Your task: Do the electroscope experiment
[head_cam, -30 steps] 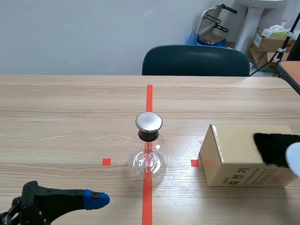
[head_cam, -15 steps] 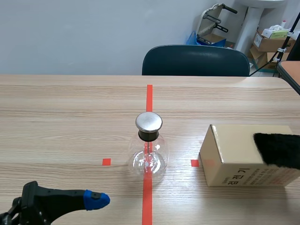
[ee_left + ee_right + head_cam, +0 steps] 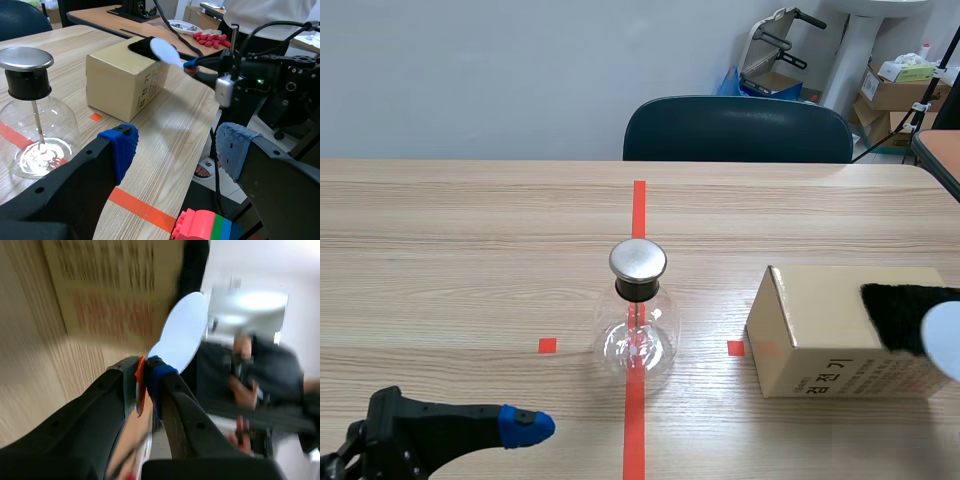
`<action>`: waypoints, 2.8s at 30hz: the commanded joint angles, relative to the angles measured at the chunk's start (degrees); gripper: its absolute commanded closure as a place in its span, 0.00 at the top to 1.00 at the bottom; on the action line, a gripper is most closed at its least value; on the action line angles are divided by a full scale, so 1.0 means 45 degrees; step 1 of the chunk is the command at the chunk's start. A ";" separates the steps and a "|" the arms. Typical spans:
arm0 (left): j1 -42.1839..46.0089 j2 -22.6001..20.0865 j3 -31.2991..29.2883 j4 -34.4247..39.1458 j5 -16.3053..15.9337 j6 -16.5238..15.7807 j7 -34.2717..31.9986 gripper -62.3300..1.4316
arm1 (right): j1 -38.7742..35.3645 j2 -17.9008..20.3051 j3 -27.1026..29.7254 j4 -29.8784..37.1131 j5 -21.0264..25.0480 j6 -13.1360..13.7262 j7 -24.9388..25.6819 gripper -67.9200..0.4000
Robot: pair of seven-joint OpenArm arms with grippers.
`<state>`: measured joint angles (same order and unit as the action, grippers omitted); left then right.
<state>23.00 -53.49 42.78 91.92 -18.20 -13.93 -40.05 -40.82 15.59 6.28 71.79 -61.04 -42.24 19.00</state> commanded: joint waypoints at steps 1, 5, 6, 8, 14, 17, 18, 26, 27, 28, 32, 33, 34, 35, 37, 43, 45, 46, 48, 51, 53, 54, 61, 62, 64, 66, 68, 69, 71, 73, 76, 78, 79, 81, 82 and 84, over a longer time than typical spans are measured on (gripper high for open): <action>0.0034 0.0053 0.0083 0.0160 -0.0039 -0.0078 -0.0117 0.59 | -0.0063 0.0058 0.0044 0.0117 0.0029 -0.0583 -0.0282 0.03; 0.0034 0.0053 0.0083 0.0160 -0.0039 -0.0078 -0.0121 0.59 | -0.0063 0.0058 0.0029 0.0117 -0.0107 -0.0583 0.0461 0.03; 0.0034 0.0053 0.0083 0.0160 -0.0039 -0.0078 -0.0121 0.59 | -0.0063 0.0058 0.0029 0.0117 -0.0107 -0.0583 0.0962 0.03; 0.0034 0.0053 0.0083 0.0160 -0.0039 -0.0078 -0.0121 0.59 | -0.0063 0.0058 0.0029 0.0117 -0.0107 -0.0583 0.1880 0.03; 0.0034 0.0058 0.0083 0.0160 -0.0039 -0.0078 -0.0126 0.59 | -0.0063 0.0058 0.0029 0.0117 -0.0107 -0.0583 0.2754 0.03; 0.0034 0.0058 0.0083 0.0160 -0.0039 -0.0078 -0.0131 0.59 | -0.0063 0.0058 0.0034 0.0117 -0.0087 -0.0583 0.2045 0.03; 0.0034 0.0058 0.0083 0.0160 -0.0039 -0.0078 -0.0131 0.59 | -0.0063 0.0058 0.0034 0.0117 -0.0087 -0.0583 0.1812 0.03; 0.0029 0.0063 0.0083 0.0160 -0.0039 -0.0073 -0.0131 0.59 | -0.0063 0.0058 0.0034 0.0117 -0.0058 -0.0505 0.1515 0.03; 0.0024 0.0063 0.0083 0.0160 -0.0039 -0.0073 -0.0131 0.59 | -0.0063 0.0058 0.0034 0.0117 -0.0058 -0.0461 0.1515 0.03; 0.0024 0.0068 0.0083 0.0160 -0.0039 -0.0073 -0.0131 0.59 | -0.0063 0.0058 0.0034 0.0117 -0.0058 -0.0461 0.1515 0.03; -0.0010 0.0165 0.0083 0.0160 -0.0034 0.0146 -0.0083 0.58 | -0.0063 0.0058 0.0034 0.0117 -0.0058 -0.0461 0.1515 0.03; -0.0019 0.0248 0.0083 0.0160 -0.0034 0.0316 -0.0034 0.55 | -0.0063 0.0058 0.0034 0.0117 -0.0058 -0.0461 0.1515 0.03; -0.0044 0.0330 0.0083 0.0160 -0.0029 0.0461 0.0131 0.50 | -0.0058 0.0063 0.0034 0.0117 -0.0058 -0.0461 0.1515 0.03; -0.0083 0.0427 0.0083 0.0160 -0.0029 0.0554 0.0296 0.45 | -0.0058 0.0063 0.0034 0.0117 -0.0058 -0.0466 0.1515 0.03; -0.0228 0.0602 0.0083 0.0126 -0.0029 0.0690 0.0559 0.34 | -0.0058 0.0058 0.0034 0.0117 -0.0063 -0.0525 0.1515 0.03; -0.0937 0.1049 0.0083 -0.0277 -0.0039 0.0743 0.0928 0.21 | -0.0029 0.0063 0.0034 0.0117 -0.0068 -0.0583 0.1525 0.03; -0.1209 0.1180 0.0083 -0.0466 -0.0039 0.0748 0.0928 0.18 | -0.0029 0.0063 0.0034 0.0117 -0.0063 -0.0583 0.1535 0.03; -0.1355 0.1268 0.0083 -0.0559 -0.0039 0.0753 0.0933 0.17 | -0.0029 0.0063 0.0034 0.0117 -0.0063 -0.0583 0.1583 0.03; -0.1715 0.1501 0.0083 -0.0811 -0.0039 0.0787 0.1088 0.15 | -0.0029 0.0063 0.0034 0.0117 -0.0063 -0.0583 0.1627 0.03; -0.2220 0.1914 0.0083 -0.1180 -0.0039 0.0797 0.1637 0.12 | -0.0034 0.0063 0.0034 0.0117 -0.0063 -0.0583 0.1676 0.03; -0.2565 0.2215 0.0083 -0.1496 -0.0044 0.0797 0.1817 0.12 | -0.0039 0.0063 0.0039 0.0117 0.0058 -0.0583 0.1778 0.03; -0.2720 0.2375 0.0083 -0.1666 -0.0044 0.0797 0.1938 0.12 | -0.0039 0.0063 0.0044 0.0117 0.0282 -0.0583 0.1948 0.03; -0.3808 0.3342 0.0087 -0.3186 -0.0044 0.0797 0.2302 0.12 | -0.0695 0.0369 0.0214 0.1817 0.1457 -0.0583 0.2205 0.03; -0.3920 0.3444 0.0087 -0.3405 -0.0044 0.0797 0.2307 0.12 | -0.0801 0.0466 0.0209 0.2215 0.1647 -0.0583 0.2200 0.03; -0.4172 0.3653 0.0087 -0.3832 -0.0044 0.0797 0.2307 0.12 | -0.0986 0.0607 0.0214 0.3084 0.1953 -0.0583 0.2098 0.03; -0.4415 0.3881 0.0087 -0.4235 -0.0044 0.0797 0.2312 0.12 | -0.1025 0.0719 0.0287 0.3934 0.2040 -0.0160 0.1724 0.03; -0.4639 0.4114 0.0087 -0.4653 -0.0044 0.0797 0.2375 0.12 | -0.0996 0.0729 0.0476 0.4765 0.2064 0.0549 0.1375 0.03; -0.4741 0.4235 0.0087 -0.4872 -0.0044 0.0797 0.2477 0.12 | -0.0967 0.0729 0.0549 0.5153 0.2055 0.0971 0.1209 0.03; -0.4959 0.4464 0.0087 -0.5314 -0.0044 0.0797 0.2535 0.12 | -0.0869 0.0729 0.0617 0.5872 0.2045 0.1583 0.0947 0.03; -0.5153 0.4673 0.0087 -0.5736 -0.0044 0.0797 0.2535 0.12 | -0.0787 0.0729 0.0617 0.6562 0.1977 0.2021 0.0656 0.03; -0.5411 0.4940 0.0087 -0.6295 -0.0044 0.0797 0.2526 0.12 | -0.0379 0.0719 0.0612 0.7334 0.1943 0.2565 0.0253 0.03; -0.5571 0.5110 0.0087 -0.6649 -0.0044 0.0797 0.2531 0.12 | 0.0175 0.0670 0.0578 0.7640 0.1919 0.2934 -0.0063 0.03; -0.5644 0.5192 0.0087 -0.6810 -0.0044 0.0797 0.2531 0.12 | 0.0481 0.0631 0.0505 0.7703 0.1783 0.3113 -0.0257 0.03; -0.5780 0.5328 0.0087 -0.7121 -0.0039 0.0797 0.2531 0.12 | 0.1001 0.0627 0.0170 0.7703 0.1486 0.3400 -0.0661 0.03; -0.5833 0.5391 0.0087 -0.7247 -0.0039 0.0797 0.2521 0.12 | 0.1219 0.0627 -0.0068 0.7703 0.1384 0.3419 -0.0903 0.03; -0.5945 0.5527 0.0087 -0.7509 -0.0039 0.0797 0.2516 0.12 | 0.1617 0.0627 -0.0636 0.7703 0.1180 0.3419 -0.1409 0.03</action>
<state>-3.22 -29.17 42.92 57.28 -18.02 -10.41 -27.86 -33.85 18.41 4.27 106.63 -55.27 -26.09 13.02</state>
